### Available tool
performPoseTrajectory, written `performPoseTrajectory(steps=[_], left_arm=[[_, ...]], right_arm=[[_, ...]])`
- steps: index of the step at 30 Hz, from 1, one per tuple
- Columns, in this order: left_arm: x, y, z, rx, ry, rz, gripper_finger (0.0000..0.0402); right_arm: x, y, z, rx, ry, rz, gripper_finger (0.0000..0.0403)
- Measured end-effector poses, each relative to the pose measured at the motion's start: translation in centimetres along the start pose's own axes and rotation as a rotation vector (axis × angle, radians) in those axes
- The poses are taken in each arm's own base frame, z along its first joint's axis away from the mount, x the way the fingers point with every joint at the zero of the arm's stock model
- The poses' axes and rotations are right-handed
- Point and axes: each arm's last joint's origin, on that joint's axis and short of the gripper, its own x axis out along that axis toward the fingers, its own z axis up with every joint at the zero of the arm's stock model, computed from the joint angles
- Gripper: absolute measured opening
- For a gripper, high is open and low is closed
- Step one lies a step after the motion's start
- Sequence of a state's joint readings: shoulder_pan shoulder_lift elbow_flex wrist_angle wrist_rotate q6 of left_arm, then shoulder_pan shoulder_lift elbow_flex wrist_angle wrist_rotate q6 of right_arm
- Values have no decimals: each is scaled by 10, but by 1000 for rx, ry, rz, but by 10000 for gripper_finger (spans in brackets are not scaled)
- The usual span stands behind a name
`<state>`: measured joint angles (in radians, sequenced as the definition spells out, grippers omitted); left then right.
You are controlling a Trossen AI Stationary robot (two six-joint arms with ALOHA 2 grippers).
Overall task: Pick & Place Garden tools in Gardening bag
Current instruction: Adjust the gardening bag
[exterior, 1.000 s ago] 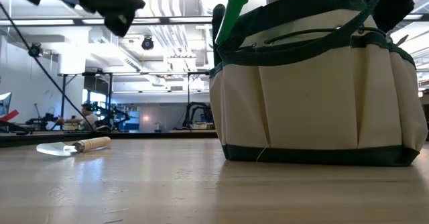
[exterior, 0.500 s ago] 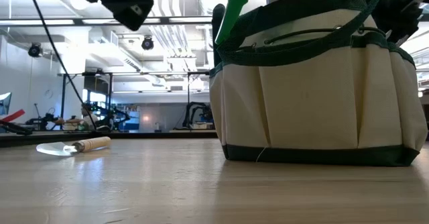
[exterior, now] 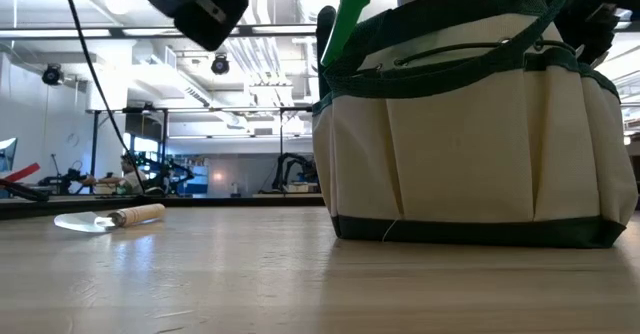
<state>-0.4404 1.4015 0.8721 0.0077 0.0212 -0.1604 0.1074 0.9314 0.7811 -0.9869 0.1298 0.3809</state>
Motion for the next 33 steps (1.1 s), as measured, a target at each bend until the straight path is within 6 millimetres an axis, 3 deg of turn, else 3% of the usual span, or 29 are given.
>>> performPoseTrajectory(steps=[14, 26, 33], left_arm=[[39, 1, -6, 76, -67, -44, 23], [52, 8, -13, 67, -48, -64, 23], [67, 18, -22, 27, -32, -89, 23]], right_arm=[[7, 1, 10, -41, -104, 75, 8], [34, -17, 20, -22, -98, 74, 8], [54, -22, 25, -24, -8, 98, 8]])
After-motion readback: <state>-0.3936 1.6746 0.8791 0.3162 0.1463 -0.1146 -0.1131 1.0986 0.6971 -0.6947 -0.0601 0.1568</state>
